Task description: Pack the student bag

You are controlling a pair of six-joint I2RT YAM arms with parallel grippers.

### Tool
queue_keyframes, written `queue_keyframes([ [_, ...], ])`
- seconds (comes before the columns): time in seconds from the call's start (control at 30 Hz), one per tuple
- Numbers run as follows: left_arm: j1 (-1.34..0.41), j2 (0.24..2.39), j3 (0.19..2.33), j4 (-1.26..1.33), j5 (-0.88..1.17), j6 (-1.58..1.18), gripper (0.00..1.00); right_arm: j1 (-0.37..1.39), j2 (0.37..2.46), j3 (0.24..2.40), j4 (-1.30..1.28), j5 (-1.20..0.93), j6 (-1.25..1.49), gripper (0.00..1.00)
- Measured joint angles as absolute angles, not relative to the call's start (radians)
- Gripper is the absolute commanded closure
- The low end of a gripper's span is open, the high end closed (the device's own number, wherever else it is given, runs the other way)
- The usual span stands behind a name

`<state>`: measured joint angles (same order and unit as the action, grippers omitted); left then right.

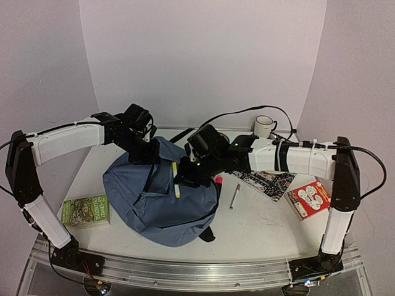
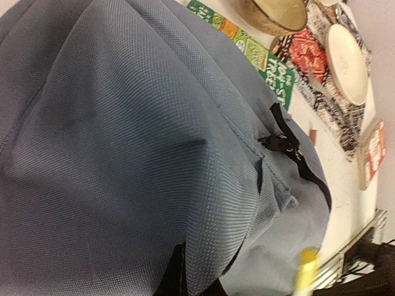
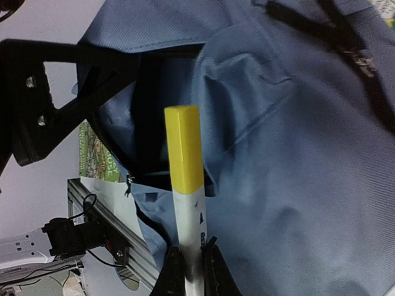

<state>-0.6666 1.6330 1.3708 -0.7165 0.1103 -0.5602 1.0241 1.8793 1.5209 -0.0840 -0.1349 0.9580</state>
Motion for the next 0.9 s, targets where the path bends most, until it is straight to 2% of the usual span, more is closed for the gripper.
queue_keyframes([
  [0.3, -0.698, 1.634, 1.404, -0.716, 0.162, -0.660, 1.00, 1.031, 1.983, 1.574, 0.006, -0.244, 0.947, 1.00],
  [0.77, -0.760, 1.627, 1.354, -0.715, 0.186, -0.690, 1.00, 1.026, 2.069, 1.599, 0.063, -0.130, 1.064, 1.00],
  [0.9, -0.760, 1.601, 1.316, -0.715, 0.183, -0.691, 1.00, 1.023, 2.070, 1.578, 0.143, -0.110, 1.109, 0.92],
])
